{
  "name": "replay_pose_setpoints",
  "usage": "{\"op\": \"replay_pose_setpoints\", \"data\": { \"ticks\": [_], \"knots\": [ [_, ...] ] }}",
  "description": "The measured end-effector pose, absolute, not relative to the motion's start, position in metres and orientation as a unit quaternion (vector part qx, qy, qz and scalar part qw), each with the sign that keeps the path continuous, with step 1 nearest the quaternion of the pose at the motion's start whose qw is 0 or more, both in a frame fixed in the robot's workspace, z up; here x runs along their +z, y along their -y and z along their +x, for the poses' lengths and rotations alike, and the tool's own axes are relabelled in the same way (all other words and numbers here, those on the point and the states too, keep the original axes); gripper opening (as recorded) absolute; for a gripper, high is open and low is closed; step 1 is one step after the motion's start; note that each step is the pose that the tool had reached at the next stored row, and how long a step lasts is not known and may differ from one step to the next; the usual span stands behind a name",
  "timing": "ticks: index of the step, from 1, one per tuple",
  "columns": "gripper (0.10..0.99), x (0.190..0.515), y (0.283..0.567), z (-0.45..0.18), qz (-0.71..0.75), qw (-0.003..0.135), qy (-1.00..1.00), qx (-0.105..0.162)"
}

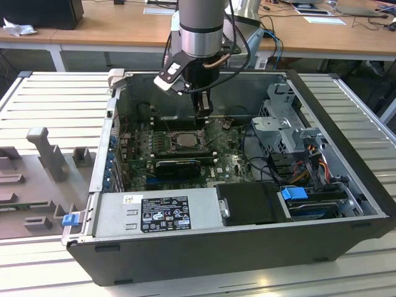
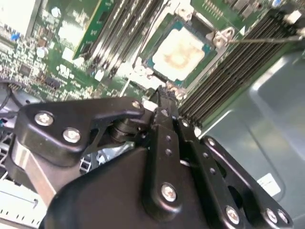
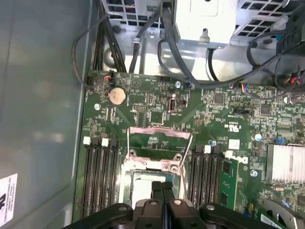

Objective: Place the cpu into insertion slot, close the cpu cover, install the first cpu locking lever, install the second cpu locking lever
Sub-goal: 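Close the cpu cover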

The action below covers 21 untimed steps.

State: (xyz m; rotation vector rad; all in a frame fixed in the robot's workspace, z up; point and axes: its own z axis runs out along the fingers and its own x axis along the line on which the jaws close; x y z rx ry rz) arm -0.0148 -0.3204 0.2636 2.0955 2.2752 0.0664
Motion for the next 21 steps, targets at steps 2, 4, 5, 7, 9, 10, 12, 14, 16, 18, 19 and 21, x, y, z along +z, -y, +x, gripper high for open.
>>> {"op": "replay_pose_setpoints", "data": {
  "ticks": [2,4,5,7,9,10,12,14,16,18,19,21],
  "knots": [
    [0.106,0.264,0.321,-0.008,0.677,0.024,-0.735,0.021],
    [0.106,0.263,0.321,0.003,0.678,0.024,-0.734,0.021],
    [0.106,0.263,0.321,0.006,0.678,0.024,-0.734,0.021],
    [0.106,0.262,0.321,0.012,0.678,0.024,-0.734,0.021],
    [0.106,0.261,0.321,0.017,0.678,0.024,-0.734,0.021],
    [0.106,0.261,0.321,0.026,0.678,0.024,-0.734,0.021],
    [0.106,0.26,0.321,0.036,0.678,0.023,-0.734,0.021],
    [0.106,0.26,0.321,0.045,0.678,0.023,-0.734,0.021],
    [0.106,0.257,0.321,0.057,0.678,0.023,-0.735,0.02],
    [0.106,0.252,0.321,0.058,0.678,0.022,-0.735,0.02],
    [0.106,0.249,0.32,0.058,0.678,0.022,-0.734,0.019],
    [0.106,0.249,0.321,0.058,0.678,0.015,-0.735,0.014]
  ]
}}
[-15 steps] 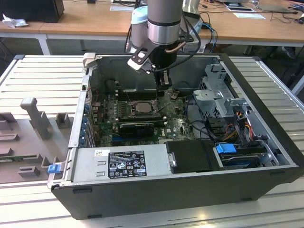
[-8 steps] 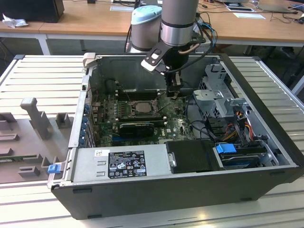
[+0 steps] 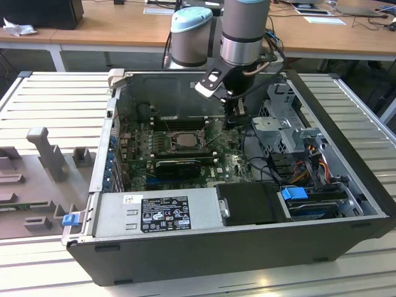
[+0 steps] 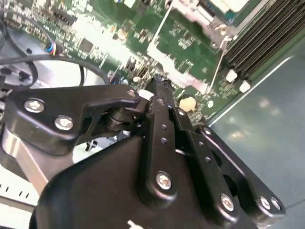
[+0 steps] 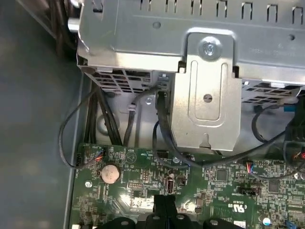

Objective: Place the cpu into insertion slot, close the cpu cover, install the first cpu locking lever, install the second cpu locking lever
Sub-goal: 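Close the cpu cover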

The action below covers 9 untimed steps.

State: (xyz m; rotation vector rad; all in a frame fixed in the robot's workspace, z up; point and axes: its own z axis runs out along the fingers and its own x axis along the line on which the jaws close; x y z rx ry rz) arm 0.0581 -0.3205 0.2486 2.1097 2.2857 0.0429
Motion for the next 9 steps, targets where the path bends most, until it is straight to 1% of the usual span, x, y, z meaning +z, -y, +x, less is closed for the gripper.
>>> {"op": "replay_pose_setpoints", "data": {
  "ticks": [1,2,4,9],
  "knots": [
    [0.106,0.249,0.32,0.055,0.678,0.007,-0.735,0.007],
    [0.106,0.249,0.32,0.047,0.678,0.006,-0.735,0.006],
    [0.106,0.248,0.321,0.031,0.678,0.006,-0.735,0.006],
    [0.106,0.248,0.321,0.018,0.678,0.006,-0.735,0.006]
  ]
}}
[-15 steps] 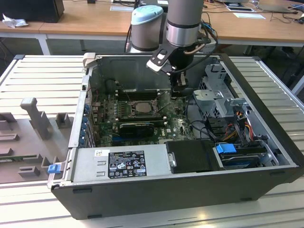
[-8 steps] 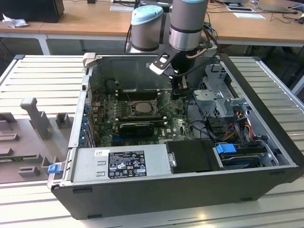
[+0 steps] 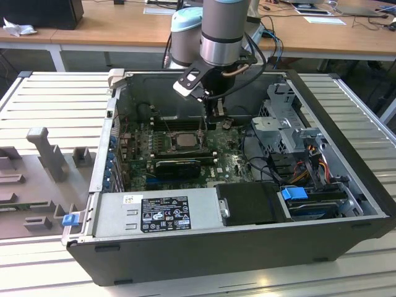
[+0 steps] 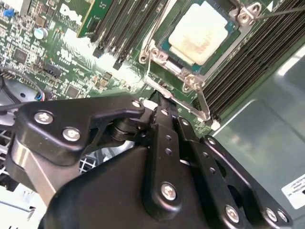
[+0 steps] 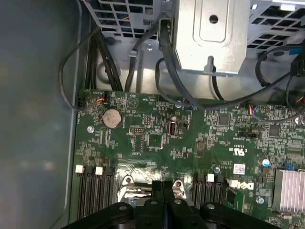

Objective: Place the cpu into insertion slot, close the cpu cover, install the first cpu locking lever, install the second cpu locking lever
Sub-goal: 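Close the cpu cover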

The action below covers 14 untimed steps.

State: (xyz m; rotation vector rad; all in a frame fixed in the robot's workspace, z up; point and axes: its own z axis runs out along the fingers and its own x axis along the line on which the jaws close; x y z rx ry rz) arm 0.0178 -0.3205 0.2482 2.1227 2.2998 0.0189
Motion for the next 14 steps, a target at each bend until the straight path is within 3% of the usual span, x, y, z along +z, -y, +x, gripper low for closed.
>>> {"op": "replay_pose_setpoints", "data": {
  "ticks": [14],
  "knots": [
    [0.106,0.2476,0.3205,0.0071,0.678,0.006,-0.735,0.006]
  ]
}}
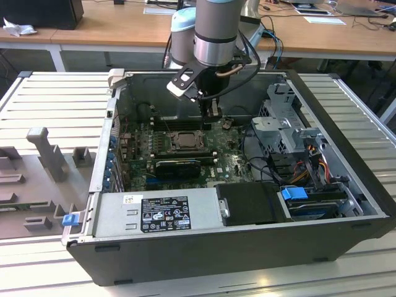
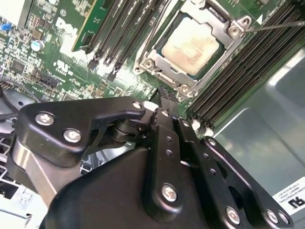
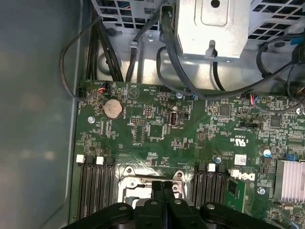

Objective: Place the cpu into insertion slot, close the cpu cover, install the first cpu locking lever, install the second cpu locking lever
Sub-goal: 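Close the cpu cover, then install the first cpu locking lever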

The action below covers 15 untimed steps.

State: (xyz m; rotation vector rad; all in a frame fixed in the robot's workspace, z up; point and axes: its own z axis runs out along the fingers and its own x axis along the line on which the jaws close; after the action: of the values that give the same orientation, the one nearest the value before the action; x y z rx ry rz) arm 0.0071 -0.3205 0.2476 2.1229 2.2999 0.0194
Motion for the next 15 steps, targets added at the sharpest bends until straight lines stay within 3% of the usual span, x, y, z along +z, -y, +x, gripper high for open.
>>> {"op": "replay_pose_setpoints", "data": {
  "ticks": [15],
  "knots": [
    [0.106,0.235,0.32,-0.027,0.678,0.003,-0.735,0.01]
  ]
}}
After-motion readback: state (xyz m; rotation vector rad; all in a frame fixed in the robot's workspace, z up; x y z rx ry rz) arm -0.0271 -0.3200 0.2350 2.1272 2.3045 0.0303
